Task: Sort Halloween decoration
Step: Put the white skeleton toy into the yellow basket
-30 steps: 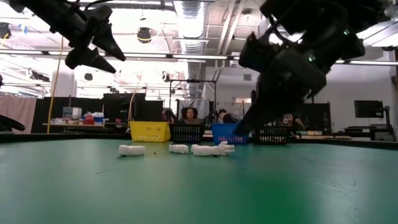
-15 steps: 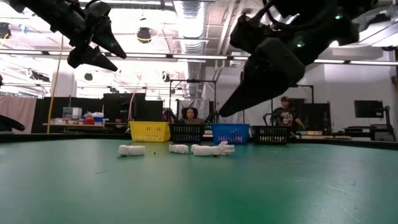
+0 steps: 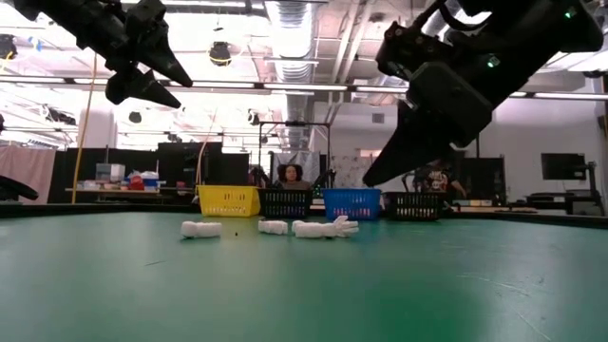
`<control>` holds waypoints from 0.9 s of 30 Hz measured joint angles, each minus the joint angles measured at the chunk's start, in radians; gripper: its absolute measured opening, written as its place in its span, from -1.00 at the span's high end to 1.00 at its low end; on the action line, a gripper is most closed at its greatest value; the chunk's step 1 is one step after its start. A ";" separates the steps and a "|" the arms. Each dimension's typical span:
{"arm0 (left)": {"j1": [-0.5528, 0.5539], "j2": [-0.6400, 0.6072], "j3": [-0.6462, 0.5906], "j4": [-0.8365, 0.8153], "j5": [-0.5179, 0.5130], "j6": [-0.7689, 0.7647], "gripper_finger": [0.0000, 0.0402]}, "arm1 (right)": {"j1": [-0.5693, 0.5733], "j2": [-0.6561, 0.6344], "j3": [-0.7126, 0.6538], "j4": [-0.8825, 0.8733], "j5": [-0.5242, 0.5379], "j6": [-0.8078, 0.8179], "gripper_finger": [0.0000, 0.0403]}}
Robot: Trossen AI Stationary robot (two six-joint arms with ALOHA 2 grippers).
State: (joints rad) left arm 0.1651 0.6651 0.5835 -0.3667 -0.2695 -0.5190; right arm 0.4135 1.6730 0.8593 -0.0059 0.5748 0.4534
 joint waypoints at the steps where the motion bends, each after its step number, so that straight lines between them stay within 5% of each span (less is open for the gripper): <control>1: 0.000 0.000 0.000 0.000 0.000 0.000 -0.28 | 0.000 0.000 0.000 0.002 0.000 0.000 0.28; 9: 0.000 0.000 0.000 0.000 -0.006 0.002 -0.28 | -0.001 0.016 0.000 0.024 0.000 0.005 0.22; 20: 0.000 0.000 0.000 0.000 -0.006 0.020 -0.28 | -0.001 0.139 0.001 0.242 -0.052 0.046 -0.12; 27: 0.000 0.000 0.000 -0.001 -0.016 0.045 -0.28 | 0.005 0.140 0.000 0.220 -0.052 0.055 -0.10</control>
State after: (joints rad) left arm 0.1652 0.6655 0.5835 -0.3676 -0.2858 -0.4739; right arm 0.4186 1.8130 0.8597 0.2140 0.5229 0.5079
